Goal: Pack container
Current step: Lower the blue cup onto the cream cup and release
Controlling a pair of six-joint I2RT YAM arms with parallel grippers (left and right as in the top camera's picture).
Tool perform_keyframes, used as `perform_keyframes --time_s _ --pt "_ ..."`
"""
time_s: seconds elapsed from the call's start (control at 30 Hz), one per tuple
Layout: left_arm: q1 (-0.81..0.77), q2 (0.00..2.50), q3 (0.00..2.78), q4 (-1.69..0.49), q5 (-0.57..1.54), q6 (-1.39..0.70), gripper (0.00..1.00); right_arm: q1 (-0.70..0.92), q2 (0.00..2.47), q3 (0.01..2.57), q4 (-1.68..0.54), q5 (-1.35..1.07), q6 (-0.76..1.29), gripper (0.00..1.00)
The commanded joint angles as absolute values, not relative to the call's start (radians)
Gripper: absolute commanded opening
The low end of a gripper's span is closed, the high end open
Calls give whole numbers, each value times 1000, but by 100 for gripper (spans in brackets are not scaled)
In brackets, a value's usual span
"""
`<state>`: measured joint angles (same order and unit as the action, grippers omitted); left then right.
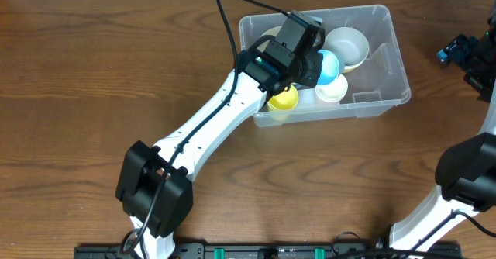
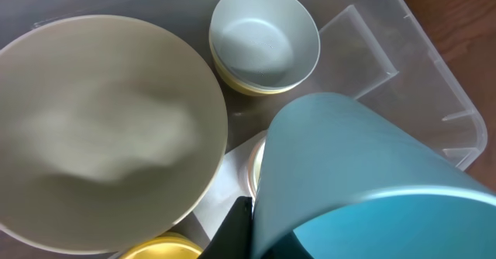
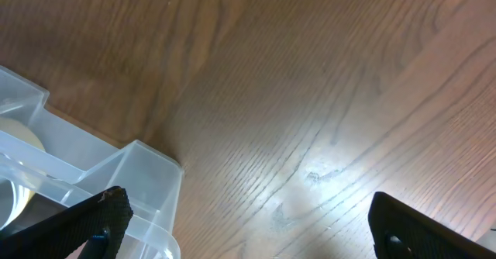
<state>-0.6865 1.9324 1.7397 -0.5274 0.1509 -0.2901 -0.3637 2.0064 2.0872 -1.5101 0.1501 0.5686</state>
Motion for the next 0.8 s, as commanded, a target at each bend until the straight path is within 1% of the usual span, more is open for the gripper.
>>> perform_keyframes --time_s 0.0,0.27,0.77 --pt "-687 1944 1742 -522 146 -277 6 -367 2002 2086 -1511 157 583 99" --pt "-695 1944 1731 -579 148 -277 5 -367 2002 2086 -1511 157 583 99" --pt "-714 1951 1712 -582 147 -277 7 -367 2002 2086 -1511 157 583 99"
